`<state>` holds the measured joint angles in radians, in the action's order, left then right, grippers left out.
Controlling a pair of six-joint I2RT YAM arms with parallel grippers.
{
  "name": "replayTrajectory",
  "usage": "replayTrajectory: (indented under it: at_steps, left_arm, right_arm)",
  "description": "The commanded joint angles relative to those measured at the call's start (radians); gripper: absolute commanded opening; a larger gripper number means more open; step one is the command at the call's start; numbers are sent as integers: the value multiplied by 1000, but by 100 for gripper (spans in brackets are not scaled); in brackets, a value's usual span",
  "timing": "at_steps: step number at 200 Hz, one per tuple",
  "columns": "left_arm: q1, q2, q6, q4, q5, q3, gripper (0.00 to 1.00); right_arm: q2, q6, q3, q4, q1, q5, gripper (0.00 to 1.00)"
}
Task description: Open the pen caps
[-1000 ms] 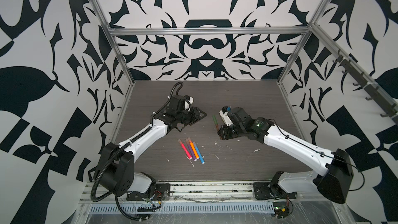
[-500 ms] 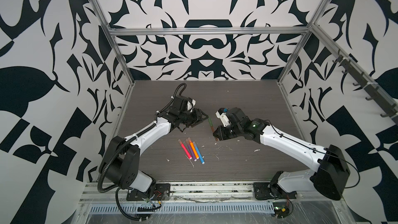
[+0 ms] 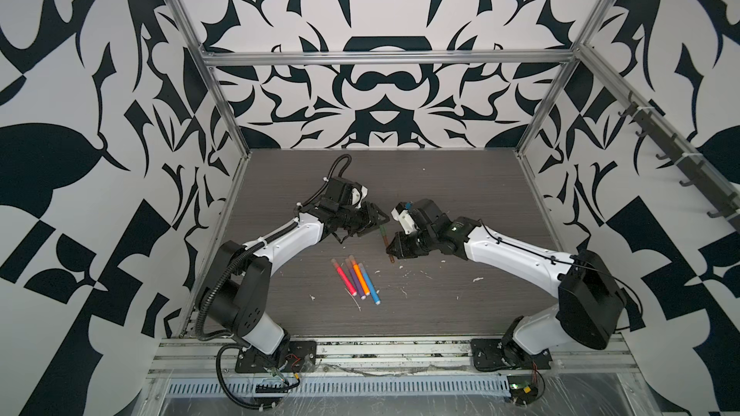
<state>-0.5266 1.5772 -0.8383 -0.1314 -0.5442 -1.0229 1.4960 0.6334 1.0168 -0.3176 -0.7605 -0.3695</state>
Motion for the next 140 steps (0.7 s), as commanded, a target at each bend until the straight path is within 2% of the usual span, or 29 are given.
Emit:
replayTrajectory:
  at_steps: [1,50,87,125,140]
  left_arm:
    - [-3,20,18,-17,-24,-20,49]
    - [-3,41,22,-17,-39,-37,42]
    - [-3,52,27,-19,-44,-42,41]
    - [-3,52,32,-37,-42,-49,29]
    - [-2,51,45,-76,-22,-62,28]
  right_arm:
    - [-2,12,42,44,-1,-22,0]
    - [7,5,47,39,0,-21,0]
    - [4,-7,67,22,0,-12,0]
    - [1,-8,71,17,-2,-12,0]
    - [-3,-11,66,9,-2,-8,0]
